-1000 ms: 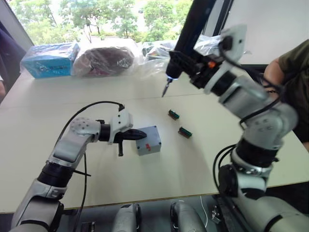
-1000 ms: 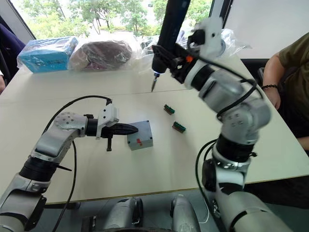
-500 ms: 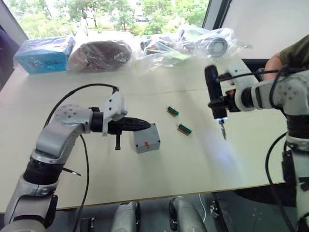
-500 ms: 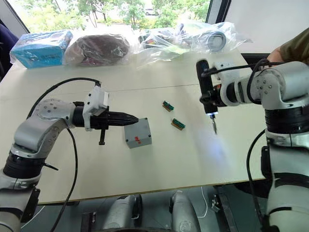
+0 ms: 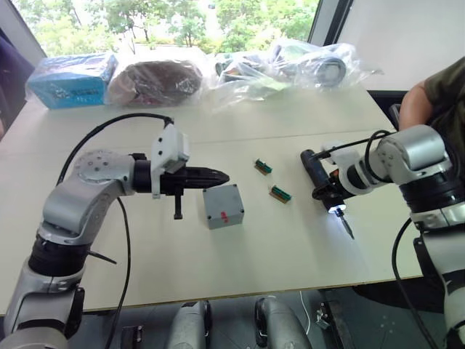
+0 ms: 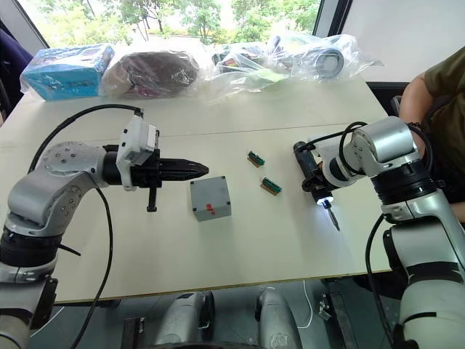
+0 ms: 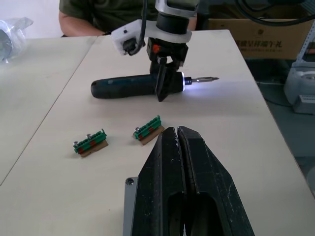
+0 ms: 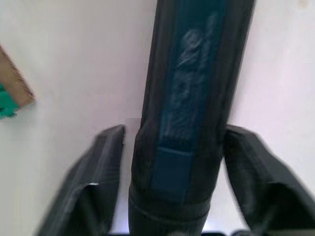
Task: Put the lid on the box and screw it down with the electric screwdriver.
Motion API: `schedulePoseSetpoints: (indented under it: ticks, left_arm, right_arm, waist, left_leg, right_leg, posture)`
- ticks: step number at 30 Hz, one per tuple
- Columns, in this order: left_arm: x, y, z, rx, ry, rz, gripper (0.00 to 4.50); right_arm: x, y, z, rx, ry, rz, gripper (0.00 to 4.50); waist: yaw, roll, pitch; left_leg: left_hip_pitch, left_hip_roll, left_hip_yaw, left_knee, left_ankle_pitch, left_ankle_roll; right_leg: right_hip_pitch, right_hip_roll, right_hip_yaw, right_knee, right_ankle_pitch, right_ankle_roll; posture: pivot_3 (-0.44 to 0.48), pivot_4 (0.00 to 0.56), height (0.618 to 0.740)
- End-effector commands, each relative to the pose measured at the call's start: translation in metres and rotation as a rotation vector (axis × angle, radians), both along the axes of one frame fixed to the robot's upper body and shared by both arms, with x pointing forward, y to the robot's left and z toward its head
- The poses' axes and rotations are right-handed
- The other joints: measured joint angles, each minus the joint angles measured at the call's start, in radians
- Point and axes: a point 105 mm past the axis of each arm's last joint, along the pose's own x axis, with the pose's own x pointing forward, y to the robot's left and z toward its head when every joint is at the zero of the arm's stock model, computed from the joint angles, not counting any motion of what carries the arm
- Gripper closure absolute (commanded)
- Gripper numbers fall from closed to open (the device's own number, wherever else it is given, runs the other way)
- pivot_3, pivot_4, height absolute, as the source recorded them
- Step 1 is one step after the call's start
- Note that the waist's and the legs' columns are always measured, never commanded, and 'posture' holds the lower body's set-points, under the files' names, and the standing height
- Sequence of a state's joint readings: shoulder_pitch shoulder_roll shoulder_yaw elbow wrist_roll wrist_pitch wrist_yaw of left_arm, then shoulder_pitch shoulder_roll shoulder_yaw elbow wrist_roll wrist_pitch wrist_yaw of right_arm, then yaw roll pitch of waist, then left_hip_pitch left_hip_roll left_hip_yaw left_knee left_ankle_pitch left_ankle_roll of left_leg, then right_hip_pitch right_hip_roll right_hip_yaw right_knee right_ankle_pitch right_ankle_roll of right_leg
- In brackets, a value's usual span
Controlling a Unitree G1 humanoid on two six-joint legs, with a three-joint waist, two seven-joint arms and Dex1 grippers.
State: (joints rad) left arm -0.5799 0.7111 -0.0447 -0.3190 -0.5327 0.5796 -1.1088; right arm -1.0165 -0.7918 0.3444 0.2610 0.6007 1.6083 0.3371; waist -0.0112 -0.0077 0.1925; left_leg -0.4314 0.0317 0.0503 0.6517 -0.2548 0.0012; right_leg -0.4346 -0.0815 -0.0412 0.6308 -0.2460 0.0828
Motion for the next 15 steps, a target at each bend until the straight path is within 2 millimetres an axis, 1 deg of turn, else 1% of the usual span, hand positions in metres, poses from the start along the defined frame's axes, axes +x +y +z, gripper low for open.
schedulePoseSetpoints:
  ticks: [1, 2, 3, 4, 5, 6, 7, 9, 11, 12, 14, 15]
  left_arm:
    - [0.002, 0.008, 0.004, -0.005, -0.018, 0.034, 4.5]
    - [0.002, 0.009, 0.003, -0.01, -0.01, 0.036, 4.5]
    - [0.004, 0.012, 0.001, -0.008, 0.001, 0.053, 4.5]
    - [0.007, 0.019, -0.004, 0.008, 0.01, 0.082, 4.5]
    - [0.009, 0.026, -0.007, 0.017, 0.021, 0.108, 4.5]
    - [0.012, 0.032, -0.011, 0.025, 0.03, 0.135, 4.5]
    - [0.014, 0.037, -0.014, 0.032, 0.038, 0.158, 4.5]
    - [0.018, 0.045, -0.021, 0.04, 0.053, 0.197, 4.5]
    - [0.023, 0.05, -0.026, 0.053, 0.056, 0.227, 4.5]
    - [0.025, 0.051, -0.031, 0.077, 0.049, 0.235, 4.5]
    - [0.028, 0.051, -0.039, 0.107, 0.047, 0.243, 4.5]
    - [0.029, 0.05, -0.043, 0.113, 0.05, 0.247, 4.5]
  right_arm:
    - [0.005, 0.002, 0.016, 0.003, -0.059, 0.002, 0.07]
    - [0.006, 0.003, 0.019, 0.001, -0.071, 0.009, 0.07]
    - [0.011, 0.005, 0.032, -0.024, -0.144, 0.038, 0.07]
    - [0.019, 0.011, 0.059, -0.086, -0.305, 0.128, 0.07]
    - [0.021, 0.019, 0.08, -0.125, -0.422, 0.203, 0.07]
    - [0.019, 0.029, 0.096, -0.134, -0.494, 0.269, 0.07]
    - [0.016, 0.038, 0.104, -0.113, -0.529, 0.313, 0.07]
    - [0.009, 0.056, 0.113, -0.072, -0.595, 0.425, 0.07]
    - [0.002, 0.073, 0.114, -0.032, -0.634, 0.515, 0.07]
    - [-0.002, 0.082, 0.105, -0.019, -0.632, 0.568, 0.27]
    - [-0.007, 0.093, 0.09, 0.006, -0.626, 0.614, 0.74]
    - [-0.009, 0.097, 0.084, 0.02, -0.626, 0.62, 1.11]
  waist:
    - [-0.001, 0.0, 0.0]
    - [-0.001, 0.0, 0.0]
    - [0.0, 0.0, 0.0]
    - [0.0, 0.0, 0.0]
    - [0.0, 0.001, 0.0]
    - [-0.001, 0.001, 0.001]
    - [-0.003, 0.002, 0.001]
    - [-0.005, 0.001, 0.0]
    - [-0.002, -0.001, -0.001]
    - [-0.001, -0.002, -0.001]
    - [0.002, -0.002, -0.001]
    - [0.003, -0.002, -0.001]
  left_leg:
    - [0.0, 0.0, 0.001, 0.0, 0.0, 0.0]
    - [0.0, 0.0, 0.001, 0.0, 0.0, 0.0]
    - [0.0, 0.0, 0.001, 0.0, 0.0, 0.0]
    - [0.0, 0.0, 0.001, 0.0, 0.0, 0.0]
    - [0.0, 0.0, 0.001, 0.0, 0.0, 0.0]
    - [0.0, 0.0, 0.001, 0.0, 0.0, 0.0]
    - [0.0, 0.0, 0.001, 0.0, 0.0, 0.0]
    - [0.0, 0.0, 0.001, -0.001, 0.0, 0.0]
    - [0.0, 0.001, 0.001, -0.001, 0.0, 0.0]
    - [0.0, 0.001, 0.001, -0.001, 0.0, 0.0]
    - [0.0, 0.001, 0.001, 0.001, 0.0, -0.001]
    - [0.0, 0.001, 0.001, 0.002, 0.0, -0.001]
  right_leg:
    - [0.0, 0.0, 0.0, 0.0, 0.0, 0.0]
    - [0.0, 0.0, 0.0, 0.0, 0.0, 0.0]
    - [0.0, 0.0, 0.0, 0.001, 0.0, 0.0]
    - [0.0, 0.0, 0.0, 0.001, 0.0, 0.0]
    - [0.0, 0.0, 0.0, 0.001, 0.0, 0.0]
    - [-0.001, 0.0, 0.0, 0.001, 0.0, 0.0]
    - [-0.002, 0.0, 0.001, 0.001, 0.0, 0.0]
    - [-0.004, 0.0, 0.002, 0.002, 0.0, 0.0]
    - [-0.003, 0.001, 0.001, 0.002, 0.0, 0.0]
    - [-0.002, 0.001, 0.0, 0.002, 0.0, 0.0]
    - [-0.001, 0.001, 0.0, 0.002, 0.0, 0.0]
    - [0.0, 0.0, 0.0, 0.002, 0.0, 0.0]
  posture:
    - [0.0, 0.15, 0.74]
    - [0.0, 0.15, 0.74]
    - [0.0, 0.15, 0.74]
    - [0.0, 0.15, 0.74]
    - [0.0, 0.15, 0.74]
    - [0.0, 0.15, 0.74]
    - [0.0, 0.15, 0.74]
    - [0.0, 0.15, 0.74]
    - [0.0, 0.15, 0.74]
    - [0.0, 0.15, 0.74]
    - [0.0, 0.15, 0.74]
    - [0.0, 0.15, 0.74]
